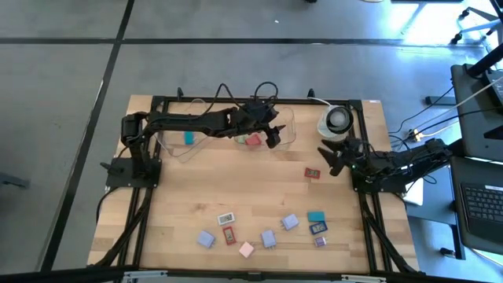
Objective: Pick & Place Office items
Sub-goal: Put the top red digital timer into the left transparent bin
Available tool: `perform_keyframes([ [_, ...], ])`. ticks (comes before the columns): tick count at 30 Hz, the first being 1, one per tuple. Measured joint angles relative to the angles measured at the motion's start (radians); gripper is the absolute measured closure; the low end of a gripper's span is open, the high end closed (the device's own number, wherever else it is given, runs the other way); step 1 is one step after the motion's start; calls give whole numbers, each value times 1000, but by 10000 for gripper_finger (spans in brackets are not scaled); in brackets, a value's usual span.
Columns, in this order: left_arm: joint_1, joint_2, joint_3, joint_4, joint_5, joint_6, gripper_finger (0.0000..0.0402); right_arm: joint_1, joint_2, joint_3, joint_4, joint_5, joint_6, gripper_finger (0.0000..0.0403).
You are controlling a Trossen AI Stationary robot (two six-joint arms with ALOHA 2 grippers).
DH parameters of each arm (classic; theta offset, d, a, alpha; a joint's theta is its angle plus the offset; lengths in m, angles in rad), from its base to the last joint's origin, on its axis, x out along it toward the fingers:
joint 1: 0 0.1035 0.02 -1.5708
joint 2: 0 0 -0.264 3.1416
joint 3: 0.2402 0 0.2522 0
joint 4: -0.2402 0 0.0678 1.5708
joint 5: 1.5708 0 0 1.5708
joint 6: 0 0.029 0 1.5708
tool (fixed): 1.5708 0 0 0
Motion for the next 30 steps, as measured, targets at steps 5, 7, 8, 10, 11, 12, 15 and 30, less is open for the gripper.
perform_keyframes([
  [5,-28,0,3,10,0,-6,139,0,123,25,-56,-188,5,145],
  [7,-39,0,3,10,0,-37,139,0,176,41,-120,-252,11,145],
  [8,-45,1,3,10,0,-58,140,0,202,48,-151,-275,17,145],
  [10,-57,1,3,10,0,-92,141,0,250,62,-201,-313,32,145],
  [11,-63,1,3,10,0,-107,141,0,271,66,-221,-330,34,145],
  [12,-69,1,3,10,0,-119,141,0,292,67,-236,-346,34,145],
  [15,-83,1,3,10,0,-152,141,0,347,69,-241,-388,39,145],
  [30,-121,1,3,10,-4,-179,139,0,601,69,-241,-381,78,145],
])
